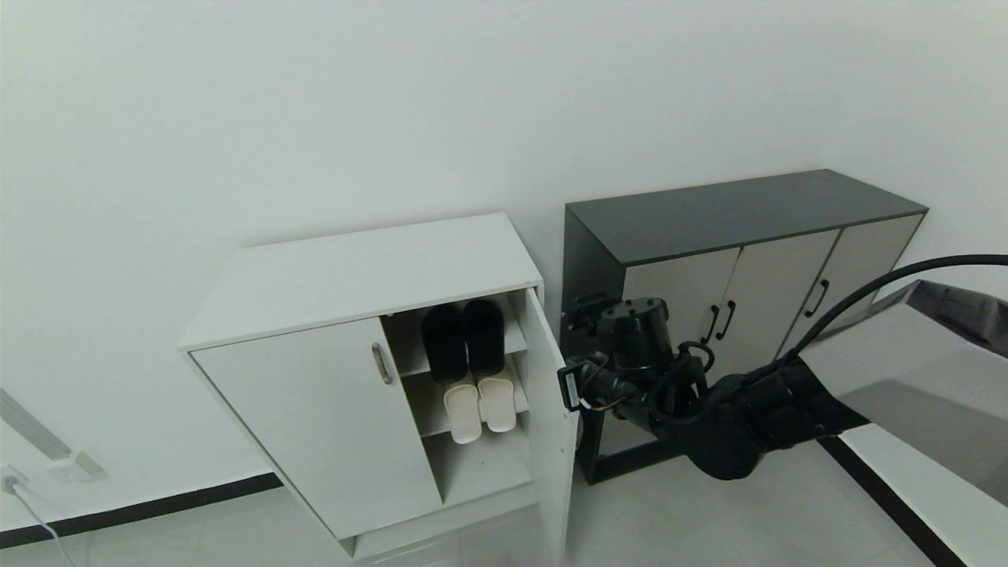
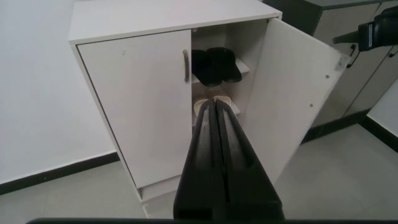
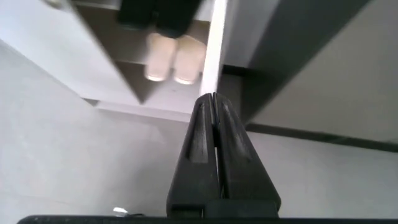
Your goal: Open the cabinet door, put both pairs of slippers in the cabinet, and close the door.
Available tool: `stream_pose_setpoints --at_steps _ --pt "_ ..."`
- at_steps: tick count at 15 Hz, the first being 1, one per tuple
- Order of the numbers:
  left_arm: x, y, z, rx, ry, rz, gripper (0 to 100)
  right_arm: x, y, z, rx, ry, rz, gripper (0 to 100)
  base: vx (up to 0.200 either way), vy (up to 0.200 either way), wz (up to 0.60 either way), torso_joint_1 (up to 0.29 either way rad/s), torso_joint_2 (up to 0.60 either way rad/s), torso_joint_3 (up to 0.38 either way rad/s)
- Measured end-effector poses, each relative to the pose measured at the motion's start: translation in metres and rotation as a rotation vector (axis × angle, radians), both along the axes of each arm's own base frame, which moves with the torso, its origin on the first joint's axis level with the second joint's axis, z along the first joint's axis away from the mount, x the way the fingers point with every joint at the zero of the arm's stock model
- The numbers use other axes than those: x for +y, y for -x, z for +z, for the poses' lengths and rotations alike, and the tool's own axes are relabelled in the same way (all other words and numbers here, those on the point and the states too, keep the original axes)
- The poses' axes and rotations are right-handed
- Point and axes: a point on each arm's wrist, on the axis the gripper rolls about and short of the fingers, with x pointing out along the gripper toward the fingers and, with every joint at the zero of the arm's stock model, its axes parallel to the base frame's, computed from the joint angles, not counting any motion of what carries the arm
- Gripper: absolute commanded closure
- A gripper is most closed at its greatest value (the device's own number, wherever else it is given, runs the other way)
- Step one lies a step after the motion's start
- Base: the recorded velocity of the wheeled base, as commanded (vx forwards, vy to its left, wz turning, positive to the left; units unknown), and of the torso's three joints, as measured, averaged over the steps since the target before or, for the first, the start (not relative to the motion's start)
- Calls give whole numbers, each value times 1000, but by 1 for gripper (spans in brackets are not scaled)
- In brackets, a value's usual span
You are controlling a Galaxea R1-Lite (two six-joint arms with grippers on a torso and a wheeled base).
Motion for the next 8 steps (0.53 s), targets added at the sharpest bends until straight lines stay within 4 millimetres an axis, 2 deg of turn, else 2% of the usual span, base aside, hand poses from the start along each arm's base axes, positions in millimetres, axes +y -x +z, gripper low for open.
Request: stream_pose_setpoints --at_steps 3,8 --pt "0 0 0 0 0 0 100 7 15 5 -35 11 48 100 0 0 0 0 0 0" --pt "0 0 0 0 0 0 100 0 27 7 -66 32 75 100 0 0 0 0 0 0"
